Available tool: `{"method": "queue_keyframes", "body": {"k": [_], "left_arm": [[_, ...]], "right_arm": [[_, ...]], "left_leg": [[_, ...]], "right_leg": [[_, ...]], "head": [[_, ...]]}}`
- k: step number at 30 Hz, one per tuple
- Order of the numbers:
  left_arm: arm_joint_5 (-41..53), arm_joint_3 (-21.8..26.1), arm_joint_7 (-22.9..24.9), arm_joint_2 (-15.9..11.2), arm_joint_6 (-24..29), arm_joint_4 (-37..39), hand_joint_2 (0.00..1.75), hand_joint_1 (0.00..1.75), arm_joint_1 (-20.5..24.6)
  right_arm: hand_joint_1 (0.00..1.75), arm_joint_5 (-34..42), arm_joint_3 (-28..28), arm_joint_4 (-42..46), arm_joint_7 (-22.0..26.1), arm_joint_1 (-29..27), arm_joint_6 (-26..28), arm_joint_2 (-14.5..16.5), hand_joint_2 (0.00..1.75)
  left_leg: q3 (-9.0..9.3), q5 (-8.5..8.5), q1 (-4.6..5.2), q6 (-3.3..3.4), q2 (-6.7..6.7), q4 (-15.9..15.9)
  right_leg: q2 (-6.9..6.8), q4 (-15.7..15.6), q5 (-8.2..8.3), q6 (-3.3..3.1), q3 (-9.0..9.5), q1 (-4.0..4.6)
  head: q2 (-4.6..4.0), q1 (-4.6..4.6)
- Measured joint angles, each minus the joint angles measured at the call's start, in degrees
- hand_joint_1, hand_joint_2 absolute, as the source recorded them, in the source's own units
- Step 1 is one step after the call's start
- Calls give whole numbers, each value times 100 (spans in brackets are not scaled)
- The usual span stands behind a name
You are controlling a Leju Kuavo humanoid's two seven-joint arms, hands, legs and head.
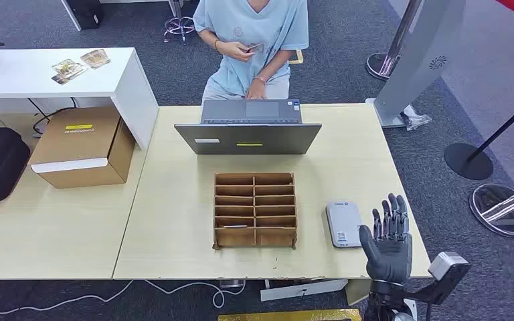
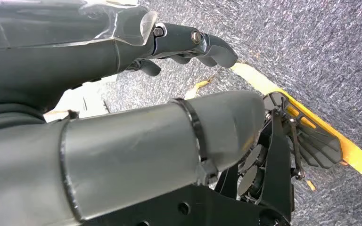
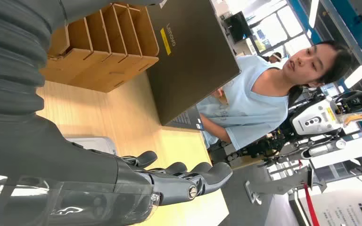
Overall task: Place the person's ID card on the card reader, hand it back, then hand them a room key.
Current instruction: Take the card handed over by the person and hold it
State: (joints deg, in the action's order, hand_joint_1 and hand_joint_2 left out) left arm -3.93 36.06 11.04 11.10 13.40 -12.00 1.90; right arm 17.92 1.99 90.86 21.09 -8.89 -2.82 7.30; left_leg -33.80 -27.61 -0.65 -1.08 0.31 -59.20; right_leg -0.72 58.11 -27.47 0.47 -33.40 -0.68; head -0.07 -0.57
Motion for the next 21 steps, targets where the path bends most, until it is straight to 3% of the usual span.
{"method": "queue_keyframes", "body": {"k": [15,18,21], "left_arm": [[-15,34,0,24,2,0,0,0,7],[-15,36,-1,26,18,0,0,0,8],[-10,37,-22,35,62,0,0,0,13]], "right_arm": [[0,-235,-42,-135,67,111,135,-21,175],[0,-939,-134,-125,182,179,517,-60,175],[0,-2160,-356,-54,194,366,1100,-113,175]], "left_leg": [[-1,0,0,0,0,0],[-1,0,0,0,1,0],[0,1,0,0,3,0]], "right_leg": [[0,0,0,0,0,0],[2,0,0,0,0,0],[4,0,2,0,0,0]], "head": [[0,0],[0,0],[0,0]]}}
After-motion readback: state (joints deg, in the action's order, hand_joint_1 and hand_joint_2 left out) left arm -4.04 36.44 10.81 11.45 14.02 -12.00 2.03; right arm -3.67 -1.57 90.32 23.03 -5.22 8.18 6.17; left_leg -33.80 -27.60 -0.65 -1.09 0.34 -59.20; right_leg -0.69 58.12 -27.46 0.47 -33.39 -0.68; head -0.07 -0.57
